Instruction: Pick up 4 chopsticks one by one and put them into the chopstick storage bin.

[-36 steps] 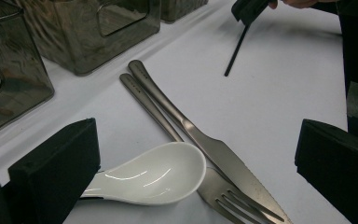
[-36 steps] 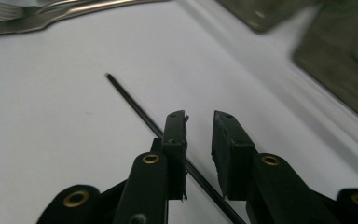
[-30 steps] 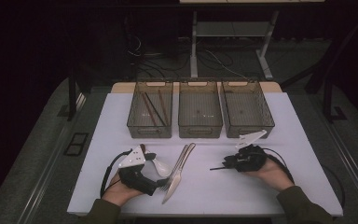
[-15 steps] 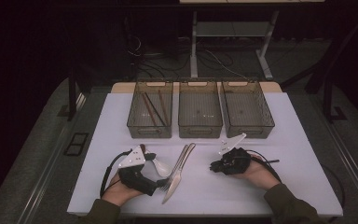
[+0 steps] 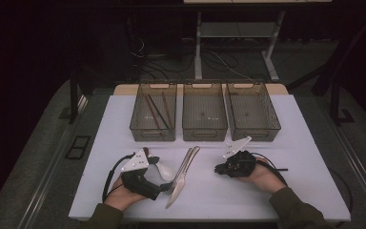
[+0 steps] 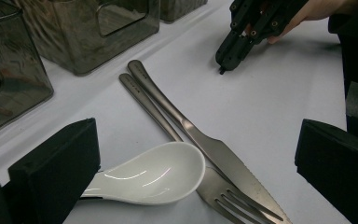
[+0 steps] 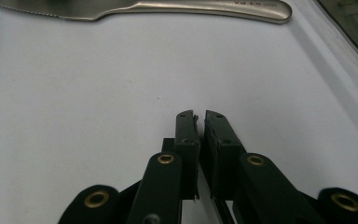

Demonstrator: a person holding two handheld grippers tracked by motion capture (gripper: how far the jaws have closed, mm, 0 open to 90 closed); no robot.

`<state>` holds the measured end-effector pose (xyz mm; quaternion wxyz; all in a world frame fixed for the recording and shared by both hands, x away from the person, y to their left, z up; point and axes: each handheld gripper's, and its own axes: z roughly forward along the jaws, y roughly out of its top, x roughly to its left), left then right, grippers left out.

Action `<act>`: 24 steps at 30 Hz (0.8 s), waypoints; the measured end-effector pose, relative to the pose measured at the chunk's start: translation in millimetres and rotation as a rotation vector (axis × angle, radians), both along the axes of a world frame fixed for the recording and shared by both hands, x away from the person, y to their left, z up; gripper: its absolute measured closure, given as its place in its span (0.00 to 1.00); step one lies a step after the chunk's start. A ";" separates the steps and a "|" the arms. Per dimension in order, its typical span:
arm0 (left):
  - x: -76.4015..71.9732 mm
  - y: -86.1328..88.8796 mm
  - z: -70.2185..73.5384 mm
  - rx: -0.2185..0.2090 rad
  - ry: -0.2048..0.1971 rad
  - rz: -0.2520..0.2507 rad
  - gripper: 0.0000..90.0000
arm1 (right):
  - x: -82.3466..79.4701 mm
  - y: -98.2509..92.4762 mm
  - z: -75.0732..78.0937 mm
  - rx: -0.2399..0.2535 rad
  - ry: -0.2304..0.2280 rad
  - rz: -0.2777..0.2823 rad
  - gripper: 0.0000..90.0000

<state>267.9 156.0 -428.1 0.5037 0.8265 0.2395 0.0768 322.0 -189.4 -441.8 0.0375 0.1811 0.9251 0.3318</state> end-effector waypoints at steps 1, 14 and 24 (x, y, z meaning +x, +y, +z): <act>0.0 -0.1 0.1 0.000 0.000 0.000 0.00 | 1.1 -0.4 -0.2 0.001 -0.001 -0.002 0.93; 0.2 0.2 0.0 -0.002 0.000 -0.002 0.00 | 25.5 -1.8 -2.0 0.017 -0.020 -0.095 0.94; 0.4 0.9 0.0 -0.001 0.002 0.001 0.00 | 54.7 -9.5 -5.9 0.067 -0.013 -0.211 0.95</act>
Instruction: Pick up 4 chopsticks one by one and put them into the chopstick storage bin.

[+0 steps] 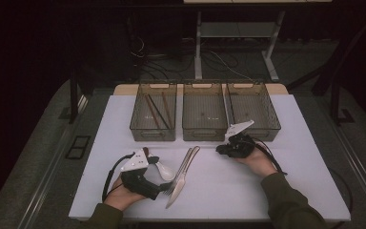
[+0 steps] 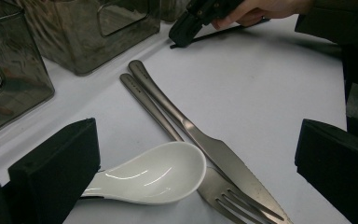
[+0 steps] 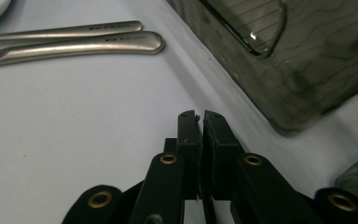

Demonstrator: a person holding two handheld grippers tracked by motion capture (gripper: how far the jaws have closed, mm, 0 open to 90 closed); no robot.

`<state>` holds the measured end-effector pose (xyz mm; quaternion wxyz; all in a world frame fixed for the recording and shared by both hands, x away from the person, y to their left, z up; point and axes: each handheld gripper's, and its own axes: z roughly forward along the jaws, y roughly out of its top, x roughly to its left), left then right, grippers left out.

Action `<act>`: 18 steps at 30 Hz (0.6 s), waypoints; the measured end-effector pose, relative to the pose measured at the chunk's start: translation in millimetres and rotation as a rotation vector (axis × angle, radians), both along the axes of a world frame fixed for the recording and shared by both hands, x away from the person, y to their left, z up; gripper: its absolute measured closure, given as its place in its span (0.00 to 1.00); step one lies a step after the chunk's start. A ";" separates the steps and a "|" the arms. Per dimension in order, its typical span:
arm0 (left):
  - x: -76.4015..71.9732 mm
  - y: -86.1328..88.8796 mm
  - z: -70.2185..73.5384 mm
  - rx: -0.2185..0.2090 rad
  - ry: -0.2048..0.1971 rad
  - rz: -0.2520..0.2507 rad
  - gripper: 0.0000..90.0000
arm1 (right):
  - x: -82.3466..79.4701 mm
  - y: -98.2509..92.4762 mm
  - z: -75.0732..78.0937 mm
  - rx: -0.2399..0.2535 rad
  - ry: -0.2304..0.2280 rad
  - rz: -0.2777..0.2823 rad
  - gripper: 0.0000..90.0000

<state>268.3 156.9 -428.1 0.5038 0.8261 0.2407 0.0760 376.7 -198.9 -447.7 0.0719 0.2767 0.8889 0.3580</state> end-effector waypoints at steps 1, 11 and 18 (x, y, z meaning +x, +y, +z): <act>0.1 -0.1 -0.1 0.000 0.000 0.000 0.00 | 0.6 -0.3 -0.3 0.005 0.004 -0.003 0.95; -0.4 0.0 0.2 -0.005 -0.001 0.001 0.00 | -17.9 -23.9 25.1 0.090 -0.004 -0.002 0.80; -0.9 0.6 1.2 -0.007 -0.005 0.001 0.00 | -40.5 -53.5 29.8 0.033 -0.012 -0.017 0.81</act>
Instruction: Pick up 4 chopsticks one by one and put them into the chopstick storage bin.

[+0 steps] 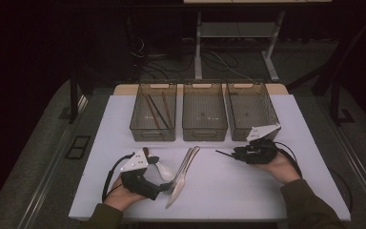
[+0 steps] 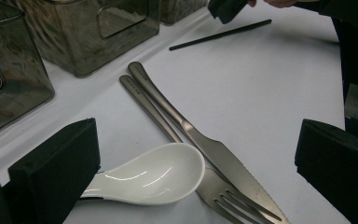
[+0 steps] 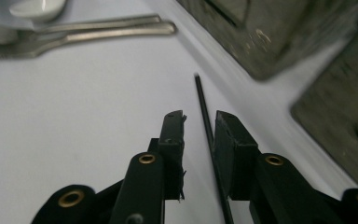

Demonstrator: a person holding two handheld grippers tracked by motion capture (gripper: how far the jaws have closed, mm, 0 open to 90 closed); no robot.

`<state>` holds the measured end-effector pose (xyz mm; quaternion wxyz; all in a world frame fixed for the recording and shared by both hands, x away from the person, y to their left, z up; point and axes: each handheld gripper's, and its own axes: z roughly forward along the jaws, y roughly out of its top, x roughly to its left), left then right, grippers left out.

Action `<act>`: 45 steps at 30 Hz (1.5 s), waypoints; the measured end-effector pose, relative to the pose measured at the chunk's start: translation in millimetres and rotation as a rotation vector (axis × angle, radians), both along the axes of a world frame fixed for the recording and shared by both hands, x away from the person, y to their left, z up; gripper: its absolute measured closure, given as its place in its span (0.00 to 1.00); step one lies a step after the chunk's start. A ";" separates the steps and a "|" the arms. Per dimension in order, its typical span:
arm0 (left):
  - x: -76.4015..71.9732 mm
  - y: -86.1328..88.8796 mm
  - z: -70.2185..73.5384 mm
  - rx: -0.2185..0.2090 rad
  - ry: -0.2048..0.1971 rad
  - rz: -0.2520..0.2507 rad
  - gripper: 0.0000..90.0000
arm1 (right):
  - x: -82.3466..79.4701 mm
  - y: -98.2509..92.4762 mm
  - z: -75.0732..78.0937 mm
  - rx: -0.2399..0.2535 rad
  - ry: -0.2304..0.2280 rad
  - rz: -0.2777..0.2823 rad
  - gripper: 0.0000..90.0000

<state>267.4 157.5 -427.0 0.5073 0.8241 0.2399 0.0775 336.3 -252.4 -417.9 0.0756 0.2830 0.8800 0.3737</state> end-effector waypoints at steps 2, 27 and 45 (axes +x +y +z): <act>0.3 -0.1 -0.4 0.001 0.001 0.000 0.00 | -4.6 -12.3 -1.2 -0.013 0.006 -0.015 0.82; 0.3 -1.0 -0.2 0.001 0.001 0.001 0.00 | -15.9 -53.1 -23.1 -0.137 0.041 -0.002 0.94; 0.3 -1.4 -0.1 0.007 -0.002 -0.004 0.00 | -16.7 -48.9 2.2 -0.049 0.037 0.032 0.95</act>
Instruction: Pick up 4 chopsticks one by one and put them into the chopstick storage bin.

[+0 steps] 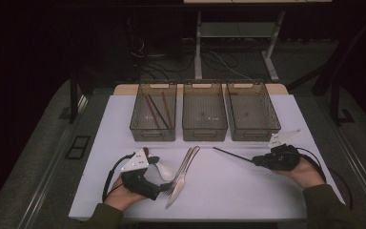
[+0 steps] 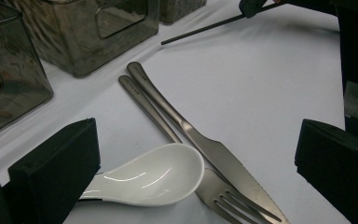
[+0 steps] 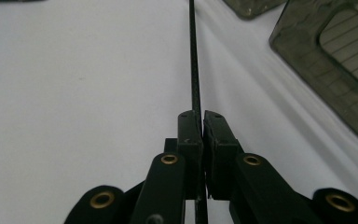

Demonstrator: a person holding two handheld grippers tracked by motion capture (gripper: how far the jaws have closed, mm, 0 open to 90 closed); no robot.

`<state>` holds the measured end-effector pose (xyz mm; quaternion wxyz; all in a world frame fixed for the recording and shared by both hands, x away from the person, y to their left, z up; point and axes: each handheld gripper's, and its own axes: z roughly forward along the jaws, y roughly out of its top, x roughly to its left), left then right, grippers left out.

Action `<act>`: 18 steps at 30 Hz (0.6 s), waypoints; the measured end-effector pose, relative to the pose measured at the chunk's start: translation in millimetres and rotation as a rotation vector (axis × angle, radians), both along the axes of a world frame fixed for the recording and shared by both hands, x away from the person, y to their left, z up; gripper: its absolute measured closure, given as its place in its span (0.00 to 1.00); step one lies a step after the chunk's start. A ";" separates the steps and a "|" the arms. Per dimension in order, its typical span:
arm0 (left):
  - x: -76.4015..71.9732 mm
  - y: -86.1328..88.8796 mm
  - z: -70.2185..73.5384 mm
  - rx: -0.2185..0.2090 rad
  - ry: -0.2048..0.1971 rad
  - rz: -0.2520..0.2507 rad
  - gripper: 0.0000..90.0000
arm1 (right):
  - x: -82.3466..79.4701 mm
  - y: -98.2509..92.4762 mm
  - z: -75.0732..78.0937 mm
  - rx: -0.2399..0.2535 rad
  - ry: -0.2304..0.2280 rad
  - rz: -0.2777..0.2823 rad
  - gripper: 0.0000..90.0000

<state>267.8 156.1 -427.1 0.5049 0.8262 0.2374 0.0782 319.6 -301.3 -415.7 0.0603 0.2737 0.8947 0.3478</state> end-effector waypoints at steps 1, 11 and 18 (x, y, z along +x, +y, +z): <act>0.0 0.0 0.0 -0.001 0.002 0.002 0.00 | 0.3 0.7 2.1 0.006 -0.004 0.002 0.95; 0.3 0.0 -0.5 -0.002 0.005 0.007 0.00 | 10.7 22.1 25.5 0.075 -0.043 0.018 0.95; -0.1 0.3 -0.2 -0.007 0.005 0.009 0.00 | 21.6 47.1 44.3 0.095 -0.048 0.016 0.95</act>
